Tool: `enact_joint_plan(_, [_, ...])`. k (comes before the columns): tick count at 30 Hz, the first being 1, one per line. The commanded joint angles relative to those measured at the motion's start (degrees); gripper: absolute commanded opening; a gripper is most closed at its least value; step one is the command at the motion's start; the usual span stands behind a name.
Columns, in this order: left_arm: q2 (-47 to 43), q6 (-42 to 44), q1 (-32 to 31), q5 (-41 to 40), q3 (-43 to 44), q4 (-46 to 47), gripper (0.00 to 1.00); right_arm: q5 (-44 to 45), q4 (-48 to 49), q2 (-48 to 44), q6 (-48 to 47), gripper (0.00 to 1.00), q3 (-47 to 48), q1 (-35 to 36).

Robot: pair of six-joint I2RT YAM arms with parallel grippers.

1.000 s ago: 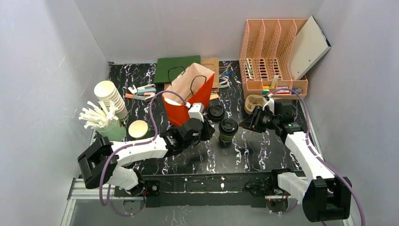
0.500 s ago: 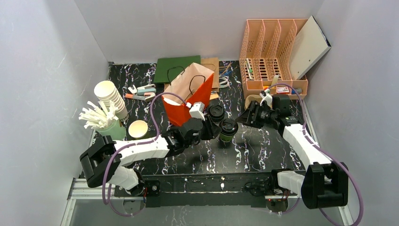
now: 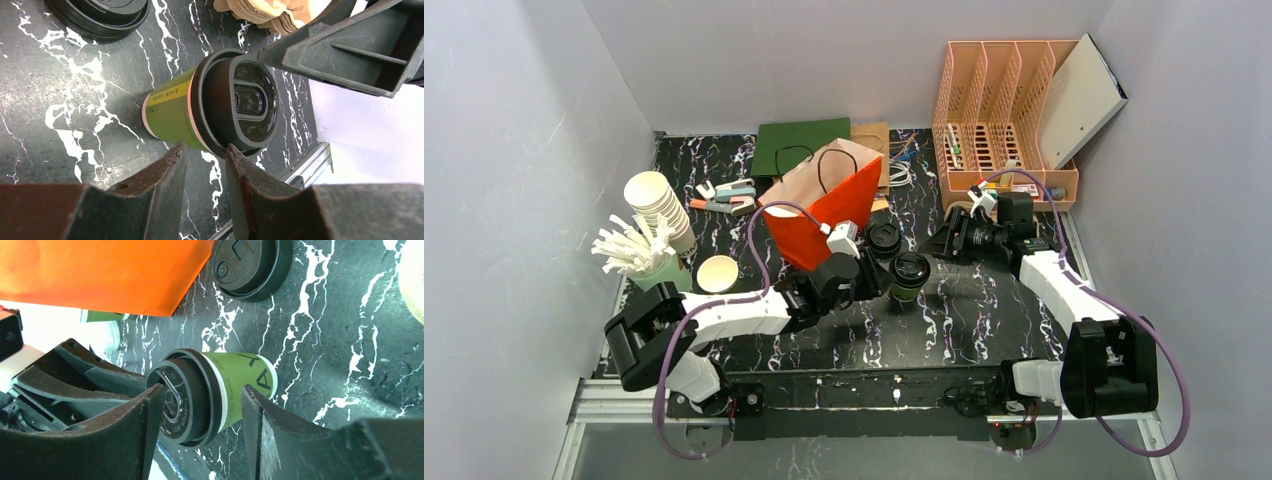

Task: Pack the takeout coffee
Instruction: Adjust the coffee cup at the center of the board.

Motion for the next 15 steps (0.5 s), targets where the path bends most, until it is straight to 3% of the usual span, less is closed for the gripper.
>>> enact_joint_plan(1, [0.7,-1.6,1.1,-0.1,-0.7,1.0,0.32,-3.7,2.6,0.6,-0.8,0.66,2.6,0.6])
enact_joint_plan(15, [2.1,1.6,4.7,1.9,0.8,0.0,0.30,-2.3,-3.2,-4.8,0.2,0.55,-0.9,1.0])
